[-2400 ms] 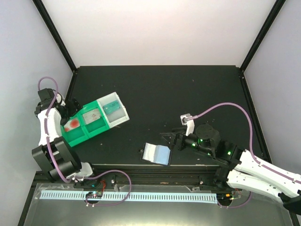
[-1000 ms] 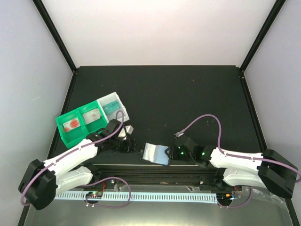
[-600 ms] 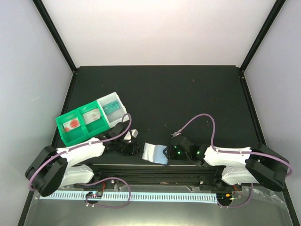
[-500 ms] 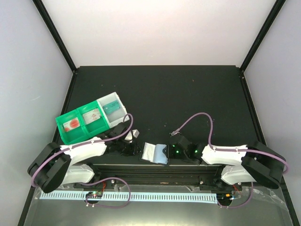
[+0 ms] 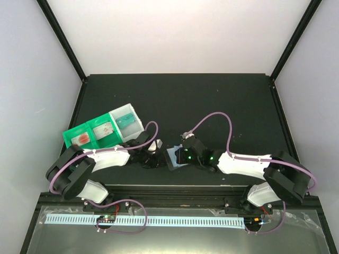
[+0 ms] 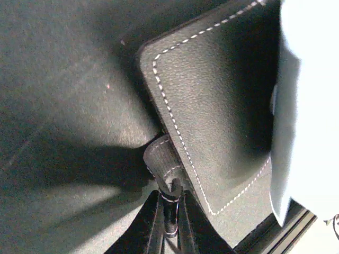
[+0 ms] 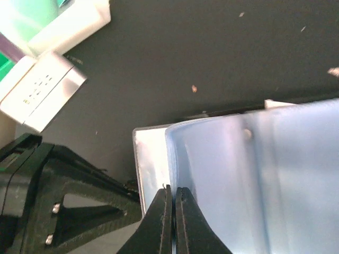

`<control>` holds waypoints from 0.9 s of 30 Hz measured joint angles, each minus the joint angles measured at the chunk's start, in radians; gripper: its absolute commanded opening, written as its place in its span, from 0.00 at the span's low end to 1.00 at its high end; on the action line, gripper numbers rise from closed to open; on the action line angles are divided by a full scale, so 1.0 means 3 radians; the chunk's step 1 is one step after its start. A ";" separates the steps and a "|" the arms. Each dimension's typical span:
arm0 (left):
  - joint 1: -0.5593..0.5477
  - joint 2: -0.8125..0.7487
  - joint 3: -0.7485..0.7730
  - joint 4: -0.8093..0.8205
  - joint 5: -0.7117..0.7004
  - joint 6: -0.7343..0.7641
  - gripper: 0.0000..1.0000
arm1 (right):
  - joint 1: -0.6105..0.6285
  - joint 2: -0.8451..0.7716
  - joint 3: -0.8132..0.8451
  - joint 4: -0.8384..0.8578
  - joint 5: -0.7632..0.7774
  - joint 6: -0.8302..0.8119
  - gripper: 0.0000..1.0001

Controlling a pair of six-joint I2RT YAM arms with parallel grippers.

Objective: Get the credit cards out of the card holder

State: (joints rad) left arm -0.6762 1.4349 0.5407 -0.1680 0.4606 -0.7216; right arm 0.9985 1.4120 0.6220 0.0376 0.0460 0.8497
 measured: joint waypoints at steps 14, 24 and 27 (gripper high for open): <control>0.0032 -0.0010 0.0245 -0.0290 -0.0364 0.0075 0.20 | -0.0328 0.0113 0.0057 -0.0198 0.0235 -0.0354 0.21; 0.0033 -0.0882 0.0379 -0.0763 -0.0601 0.0192 0.83 | -0.0413 -0.0437 0.0065 -0.0879 0.0473 -0.0552 0.63; 0.0034 -0.1080 0.0538 -0.0987 -0.0735 0.0257 0.98 | -0.0413 -0.0846 0.0064 -0.1029 0.0479 -0.0568 0.77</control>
State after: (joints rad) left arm -0.6659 1.1110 0.7021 -0.4641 0.2401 -0.6445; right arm 0.8745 1.1584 0.6411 -0.2710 0.1898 0.6792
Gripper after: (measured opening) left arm 0.867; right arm 0.658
